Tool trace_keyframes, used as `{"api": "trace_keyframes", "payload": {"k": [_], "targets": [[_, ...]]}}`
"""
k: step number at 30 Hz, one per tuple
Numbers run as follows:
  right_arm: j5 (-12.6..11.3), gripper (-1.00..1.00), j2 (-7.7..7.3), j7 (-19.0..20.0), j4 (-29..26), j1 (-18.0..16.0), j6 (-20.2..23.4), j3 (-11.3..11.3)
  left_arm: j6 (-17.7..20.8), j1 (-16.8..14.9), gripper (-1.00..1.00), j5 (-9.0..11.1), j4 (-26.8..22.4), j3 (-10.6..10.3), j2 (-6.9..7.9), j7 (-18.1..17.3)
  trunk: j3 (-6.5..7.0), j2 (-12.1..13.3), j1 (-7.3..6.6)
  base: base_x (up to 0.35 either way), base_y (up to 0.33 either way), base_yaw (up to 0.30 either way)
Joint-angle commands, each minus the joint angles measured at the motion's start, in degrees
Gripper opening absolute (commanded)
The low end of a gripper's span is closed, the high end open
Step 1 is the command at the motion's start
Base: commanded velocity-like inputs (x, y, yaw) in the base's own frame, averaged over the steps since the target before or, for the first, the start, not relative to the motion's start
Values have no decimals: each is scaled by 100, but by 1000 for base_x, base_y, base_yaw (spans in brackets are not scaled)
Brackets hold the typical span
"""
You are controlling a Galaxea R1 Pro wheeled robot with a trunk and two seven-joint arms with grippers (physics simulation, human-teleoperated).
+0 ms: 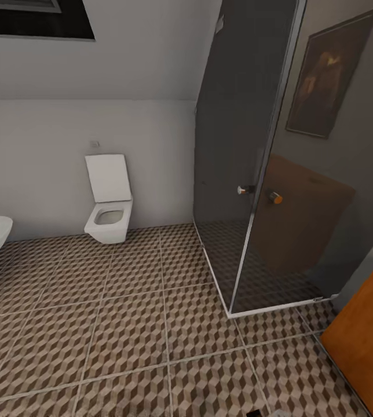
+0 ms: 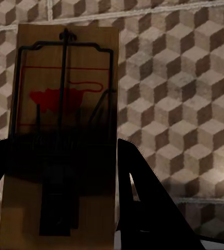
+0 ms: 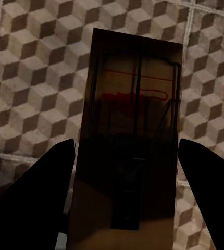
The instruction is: Take the four mousetraps from the cabinet in the bathroom and place them on the bathroom floor. Make sure all four end up on the same floor surface, and ensure that at least two of them are either under or directly next to the same bathroom sink.
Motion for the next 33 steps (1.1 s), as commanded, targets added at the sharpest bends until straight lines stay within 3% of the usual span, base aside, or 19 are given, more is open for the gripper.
{"api": "trace_keyframes", "payload": {"k": [1,12,33], "targets": [[60,-100,0,-25,2,12,-12,3,-2,-2,-100,8,-11,-47,3,42,-13,-3,-1,0,0,183],[318,-100,0,-25,2,47,-50,1,3,-2,-100,11,-11,-47,11,42,-100,-3,-1,0,0,184],[351,-100,-5,-25,-7,73,-52,-1,4,-2,-100,11,-11,-47,20,42,-264,-3,-1,0,0,184]]}}
